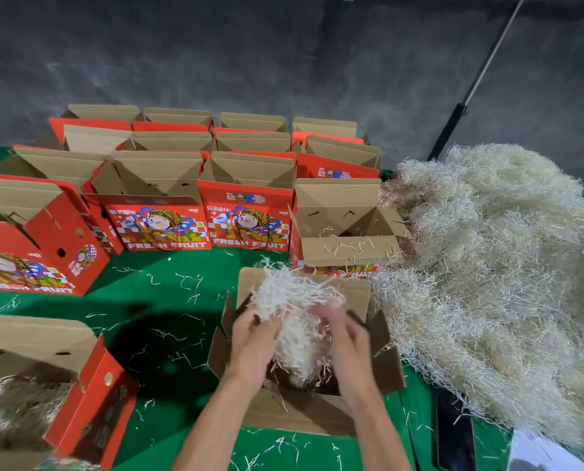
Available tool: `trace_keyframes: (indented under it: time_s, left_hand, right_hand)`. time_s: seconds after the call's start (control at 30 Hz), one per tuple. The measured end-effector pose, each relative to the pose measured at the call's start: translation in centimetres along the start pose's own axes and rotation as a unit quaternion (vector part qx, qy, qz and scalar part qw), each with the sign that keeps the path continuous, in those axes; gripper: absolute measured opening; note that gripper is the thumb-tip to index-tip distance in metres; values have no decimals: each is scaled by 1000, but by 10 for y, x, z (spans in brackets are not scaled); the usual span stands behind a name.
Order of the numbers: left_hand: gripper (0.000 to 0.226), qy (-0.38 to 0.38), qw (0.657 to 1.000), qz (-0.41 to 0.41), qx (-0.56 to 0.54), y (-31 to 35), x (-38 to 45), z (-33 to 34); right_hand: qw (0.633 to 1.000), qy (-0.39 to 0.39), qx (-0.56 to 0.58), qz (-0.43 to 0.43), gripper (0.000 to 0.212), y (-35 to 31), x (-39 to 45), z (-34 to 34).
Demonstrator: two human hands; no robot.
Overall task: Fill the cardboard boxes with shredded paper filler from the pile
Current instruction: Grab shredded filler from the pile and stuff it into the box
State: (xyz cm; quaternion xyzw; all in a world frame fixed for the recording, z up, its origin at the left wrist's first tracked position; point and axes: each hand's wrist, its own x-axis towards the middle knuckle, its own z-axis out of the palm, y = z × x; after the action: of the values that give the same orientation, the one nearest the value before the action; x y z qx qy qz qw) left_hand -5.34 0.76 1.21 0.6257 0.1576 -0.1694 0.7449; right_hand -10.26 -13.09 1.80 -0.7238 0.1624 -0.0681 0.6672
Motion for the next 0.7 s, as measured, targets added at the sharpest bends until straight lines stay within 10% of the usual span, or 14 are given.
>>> trace_keyframes:
  time_s: [0.2,0.4,0.57,0.7]
  left_hand:
    - [49,-94,987,-28,123,-1,-1,-6]
    - [22,25,996,-10,-89,12,9,-31]
    - [40,-130,989,-74,18,2,-10,-9]
    - [30,56,996,44,51,7,0,-23]
  right_hand:
    - [997,-73,2,-31,38,10,5,-4]
    - [988,145,55,-15,21,20,13,-39]
    - [994,-102,9,35,59,14,-2,-3]
    - [999,45,17,10,35,11,6,-30]
